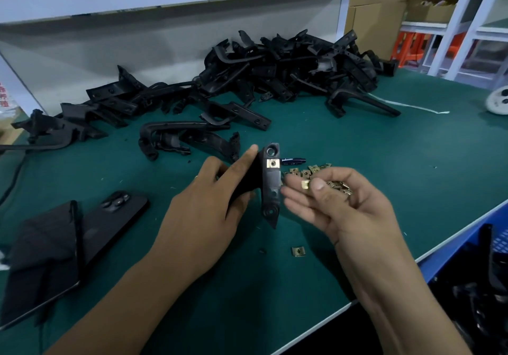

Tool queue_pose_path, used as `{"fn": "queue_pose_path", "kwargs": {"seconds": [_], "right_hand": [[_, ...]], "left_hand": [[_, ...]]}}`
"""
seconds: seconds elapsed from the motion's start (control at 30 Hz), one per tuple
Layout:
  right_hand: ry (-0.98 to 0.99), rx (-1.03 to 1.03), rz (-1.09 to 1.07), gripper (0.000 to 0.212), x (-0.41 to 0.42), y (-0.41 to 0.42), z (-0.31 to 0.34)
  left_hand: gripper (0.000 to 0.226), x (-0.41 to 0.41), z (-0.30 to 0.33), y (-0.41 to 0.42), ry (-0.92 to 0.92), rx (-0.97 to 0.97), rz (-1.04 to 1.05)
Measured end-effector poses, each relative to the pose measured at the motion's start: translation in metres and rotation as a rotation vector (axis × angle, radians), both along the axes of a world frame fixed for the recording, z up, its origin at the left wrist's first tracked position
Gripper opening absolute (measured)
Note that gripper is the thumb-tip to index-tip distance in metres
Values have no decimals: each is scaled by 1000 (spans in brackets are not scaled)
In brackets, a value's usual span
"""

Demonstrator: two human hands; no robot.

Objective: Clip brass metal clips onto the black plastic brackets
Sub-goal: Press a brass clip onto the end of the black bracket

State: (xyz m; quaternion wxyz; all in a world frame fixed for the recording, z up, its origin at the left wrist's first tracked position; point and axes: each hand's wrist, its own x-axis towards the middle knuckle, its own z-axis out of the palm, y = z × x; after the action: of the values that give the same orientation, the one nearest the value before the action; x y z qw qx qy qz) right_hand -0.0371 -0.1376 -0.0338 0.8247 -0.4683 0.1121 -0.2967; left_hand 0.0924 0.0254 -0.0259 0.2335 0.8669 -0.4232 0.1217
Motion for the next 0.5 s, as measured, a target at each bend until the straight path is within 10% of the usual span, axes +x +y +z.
{"fn": "queue_pose_path", "kwargs": {"seconds": [0.5], "right_hand": [[74,-63,55,16,5,15,1]], "left_hand": [[69,1,0,1,-17,35,0]]}}
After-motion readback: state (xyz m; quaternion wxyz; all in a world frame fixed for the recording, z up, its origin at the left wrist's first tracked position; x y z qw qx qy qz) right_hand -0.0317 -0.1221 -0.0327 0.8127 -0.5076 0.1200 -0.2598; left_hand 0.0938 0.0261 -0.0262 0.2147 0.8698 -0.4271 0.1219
